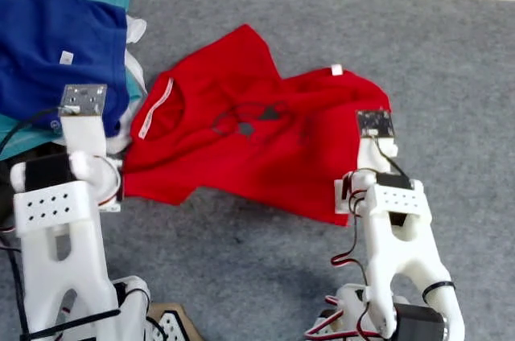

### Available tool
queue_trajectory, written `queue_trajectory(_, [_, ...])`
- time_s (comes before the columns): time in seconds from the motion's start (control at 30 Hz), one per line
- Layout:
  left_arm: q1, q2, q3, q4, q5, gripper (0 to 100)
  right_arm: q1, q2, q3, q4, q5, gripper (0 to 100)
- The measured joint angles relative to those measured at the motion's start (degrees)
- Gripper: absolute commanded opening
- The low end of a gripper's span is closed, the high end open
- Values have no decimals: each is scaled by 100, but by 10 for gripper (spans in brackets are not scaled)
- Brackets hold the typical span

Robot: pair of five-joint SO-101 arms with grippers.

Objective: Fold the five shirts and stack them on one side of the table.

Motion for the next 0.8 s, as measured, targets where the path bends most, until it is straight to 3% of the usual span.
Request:
queue_trajectory(0.3, [-114,0,0,387,-316,6,-404,0,0,316,0,286])
queue_trajectory(0.67, [484,0,105,387,-316,6,-1486,0,-281,1152,-273,283])
queue_trajectory(0.8, [484,0,105,387,-316,6,-1609,0,-105,1099,-273,213])
